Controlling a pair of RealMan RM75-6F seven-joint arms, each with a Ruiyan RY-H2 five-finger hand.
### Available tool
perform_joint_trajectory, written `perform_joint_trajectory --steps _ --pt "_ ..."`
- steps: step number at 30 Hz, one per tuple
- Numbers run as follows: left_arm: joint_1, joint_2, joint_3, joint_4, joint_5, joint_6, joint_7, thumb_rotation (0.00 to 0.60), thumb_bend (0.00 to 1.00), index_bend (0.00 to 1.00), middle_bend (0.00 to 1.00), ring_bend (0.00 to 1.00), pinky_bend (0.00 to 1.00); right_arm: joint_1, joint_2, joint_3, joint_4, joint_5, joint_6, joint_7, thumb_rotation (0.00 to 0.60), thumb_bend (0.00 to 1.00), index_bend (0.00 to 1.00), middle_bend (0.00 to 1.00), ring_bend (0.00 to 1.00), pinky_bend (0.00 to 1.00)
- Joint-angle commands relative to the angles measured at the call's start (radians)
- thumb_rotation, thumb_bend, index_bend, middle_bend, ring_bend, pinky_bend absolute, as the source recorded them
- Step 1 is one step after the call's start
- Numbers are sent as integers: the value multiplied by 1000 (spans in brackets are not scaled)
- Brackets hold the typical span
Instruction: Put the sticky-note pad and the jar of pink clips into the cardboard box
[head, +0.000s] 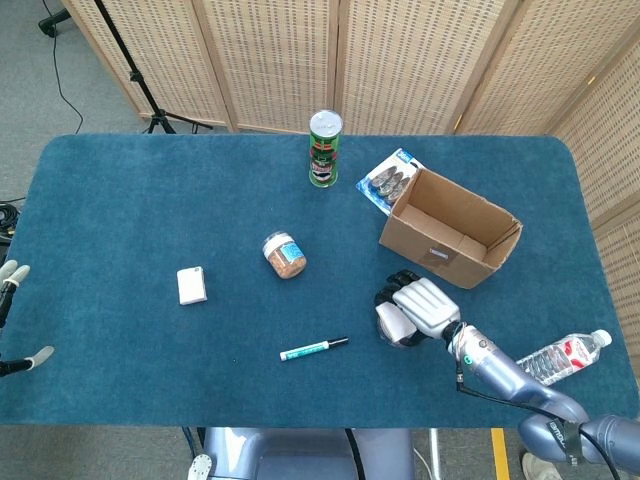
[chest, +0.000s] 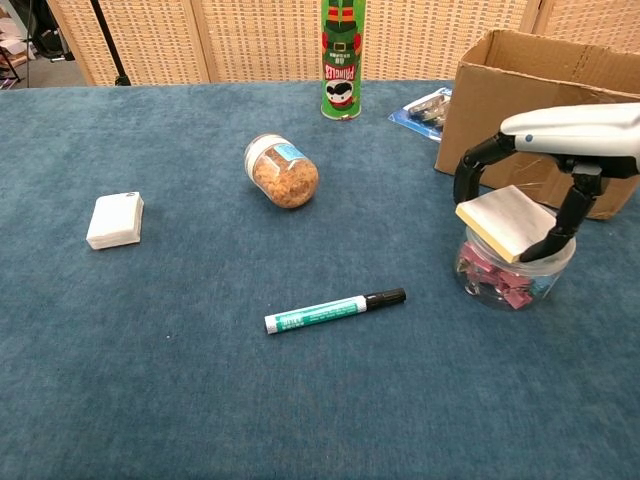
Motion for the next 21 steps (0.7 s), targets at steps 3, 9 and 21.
perform_joint_trajectory --steps 3,9,21 --pt "-1 0 1 0 0 -2 1 600 0 0 0 0 0 -8 -14 -16 25 -52 40 44 600 226 396 423 225 145" --pt "-1 -1 0 0 -2 -1 0 600 0 0 0 0 0 -15 9 -18 8 -92 86 84 600 259 408 431 225 144" --pt "1 -1 4 -3 4 4 4 600 0 0 0 0 0 -26 274 89 -161 -124 236 167 600 260 415 444 225 146"
